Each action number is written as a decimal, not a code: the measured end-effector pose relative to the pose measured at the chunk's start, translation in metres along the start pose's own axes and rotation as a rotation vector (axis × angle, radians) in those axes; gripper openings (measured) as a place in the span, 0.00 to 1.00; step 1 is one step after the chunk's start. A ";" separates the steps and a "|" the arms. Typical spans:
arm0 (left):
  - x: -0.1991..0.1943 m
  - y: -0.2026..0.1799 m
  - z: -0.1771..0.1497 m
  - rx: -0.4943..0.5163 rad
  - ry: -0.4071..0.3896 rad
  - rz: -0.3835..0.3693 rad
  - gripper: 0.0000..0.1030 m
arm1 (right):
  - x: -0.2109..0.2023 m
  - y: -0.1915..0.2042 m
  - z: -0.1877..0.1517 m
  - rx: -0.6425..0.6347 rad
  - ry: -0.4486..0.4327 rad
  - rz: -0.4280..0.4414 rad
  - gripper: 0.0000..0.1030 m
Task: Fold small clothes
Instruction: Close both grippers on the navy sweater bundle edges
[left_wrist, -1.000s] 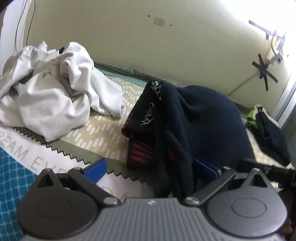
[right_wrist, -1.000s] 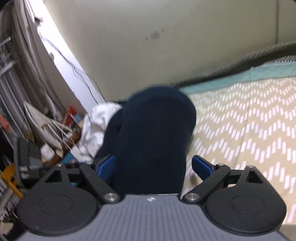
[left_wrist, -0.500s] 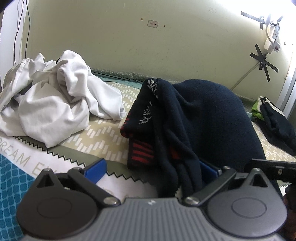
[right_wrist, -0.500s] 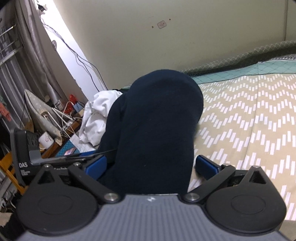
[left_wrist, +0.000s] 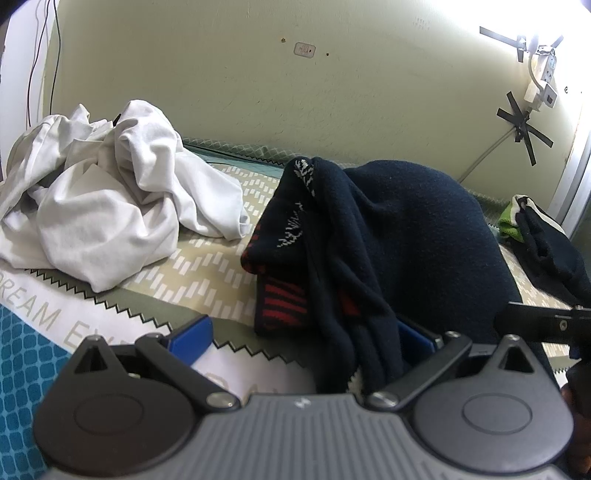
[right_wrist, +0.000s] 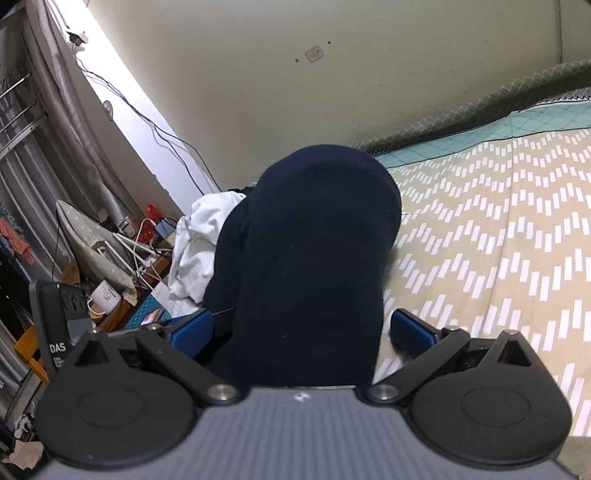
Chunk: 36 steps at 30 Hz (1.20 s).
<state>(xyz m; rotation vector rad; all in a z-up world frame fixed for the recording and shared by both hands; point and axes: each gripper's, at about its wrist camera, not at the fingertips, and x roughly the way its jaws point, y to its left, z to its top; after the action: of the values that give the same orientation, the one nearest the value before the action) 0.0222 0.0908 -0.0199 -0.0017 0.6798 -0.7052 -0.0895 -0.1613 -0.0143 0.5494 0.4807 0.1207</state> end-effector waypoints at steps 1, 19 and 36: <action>-0.001 -0.001 0.000 -0.004 -0.001 0.003 1.00 | 0.000 0.000 0.000 0.004 -0.001 0.001 0.94; -0.017 0.009 -0.003 -0.112 -0.063 -0.035 1.00 | -0.002 0.002 -0.004 0.009 -0.013 -0.013 0.94; -0.014 0.002 -0.004 -0.066 -0.055 -0.034 1.00 | -0.006 -0.002 -0.004 0.022 -0.039 -0.008 0.94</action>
<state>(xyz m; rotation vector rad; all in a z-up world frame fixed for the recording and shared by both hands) 0.0132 0.1015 -0.0150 -0.0927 0.6515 -0.7127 -0.0969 -0.1627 -0.0164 0.5708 0.4467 0.0974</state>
